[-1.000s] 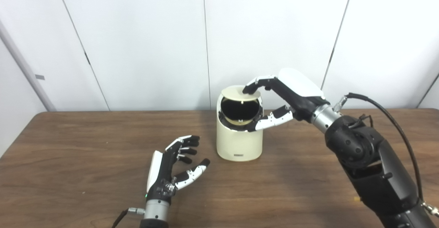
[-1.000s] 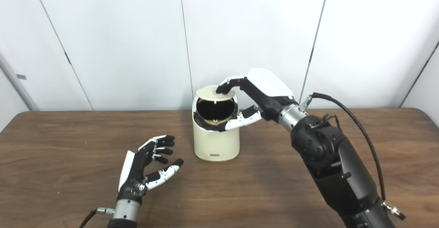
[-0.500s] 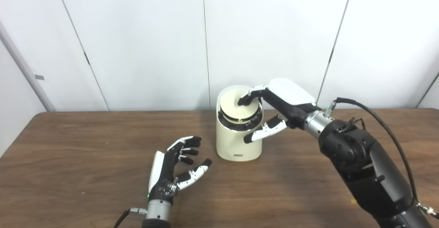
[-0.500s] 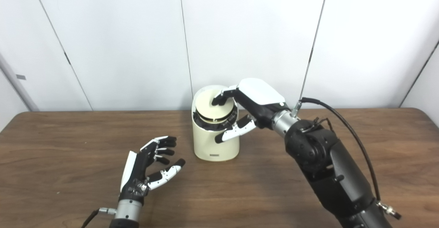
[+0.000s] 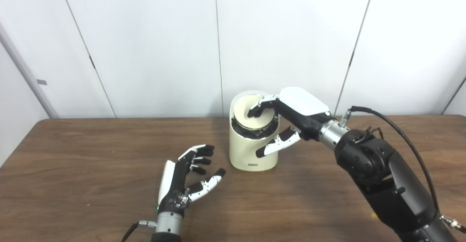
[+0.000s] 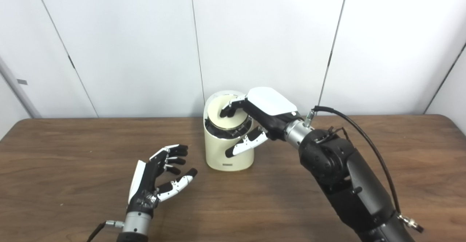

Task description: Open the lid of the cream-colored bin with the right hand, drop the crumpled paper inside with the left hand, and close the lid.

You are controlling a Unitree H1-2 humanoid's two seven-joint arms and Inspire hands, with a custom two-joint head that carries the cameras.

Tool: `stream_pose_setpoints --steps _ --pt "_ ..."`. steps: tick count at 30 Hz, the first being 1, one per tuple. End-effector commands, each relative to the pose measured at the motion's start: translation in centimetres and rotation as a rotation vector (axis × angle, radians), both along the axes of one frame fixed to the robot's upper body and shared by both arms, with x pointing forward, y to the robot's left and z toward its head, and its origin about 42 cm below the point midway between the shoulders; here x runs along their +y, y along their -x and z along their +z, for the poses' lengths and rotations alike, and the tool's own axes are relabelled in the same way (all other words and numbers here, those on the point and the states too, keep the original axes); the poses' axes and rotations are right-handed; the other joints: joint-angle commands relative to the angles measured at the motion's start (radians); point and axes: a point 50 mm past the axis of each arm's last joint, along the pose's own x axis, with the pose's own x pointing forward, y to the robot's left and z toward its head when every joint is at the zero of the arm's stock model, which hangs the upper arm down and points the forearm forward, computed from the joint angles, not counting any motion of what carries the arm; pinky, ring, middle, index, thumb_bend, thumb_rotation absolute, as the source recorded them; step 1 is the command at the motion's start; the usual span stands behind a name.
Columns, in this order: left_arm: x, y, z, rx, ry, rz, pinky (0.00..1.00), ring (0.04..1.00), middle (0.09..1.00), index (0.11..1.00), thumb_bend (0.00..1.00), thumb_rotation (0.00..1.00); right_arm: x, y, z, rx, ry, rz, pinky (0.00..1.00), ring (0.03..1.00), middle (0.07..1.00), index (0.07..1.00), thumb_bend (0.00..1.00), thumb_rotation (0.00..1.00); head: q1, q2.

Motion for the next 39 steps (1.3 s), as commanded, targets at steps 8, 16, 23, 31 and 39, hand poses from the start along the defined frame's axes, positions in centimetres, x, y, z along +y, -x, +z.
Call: stream_pose_setpoints --steps 8,16,23,31,39 --pt "-0.6 -0.7 2.6 -0.093 0.0 0.001 0.54 0.652 0.713 0.713 0.63 0.17 0.7 0.5 1.6 -0.036 0.02 0.057 0.79 0.843 0.693 0.699 0.7 0.42 0.001 0.01" --pt "-0.5 -0.6 2.7 -0.09 0.008 0.006 0.53 0.641 0.705 0.706 0.64 0.15 0.5 0.3 0.6 -0.004 0.063 0.057 0.81 0.841 0.69 0.684 0.69 0.45 0.006 0.017" --pt "-0.6 -0.5 3.0 -0.089 0.012 0.006 0.52 0.639 0.709 0.706 0.63 0.13 0.7 0.5 -0.4 0.005 0.088 0.071 0.83 0.831 0.672 0.671 0.7 0.44 0.007 0.031" --pt "-0.6 -0.2 3.0 -0.086 0.009 0.01 0.52 0.637 0.707 0.704 0.62 0.11 0.5 0.6 -1.1 0.017 0.125 0.068 0.83 0.827 0.681 0.668 0.7 0.45 0.007 0.041" --pt "-0.7 -0.1 3.0 -0.079 0.008 0.011 0.53 0.638 0.707 0.706 0.62 0.13 0.6 0.4 -2.1 0.07 0.165 0.048 0.86 0.788 0.674 0.673 0.7 0.46 0.009 0.044"
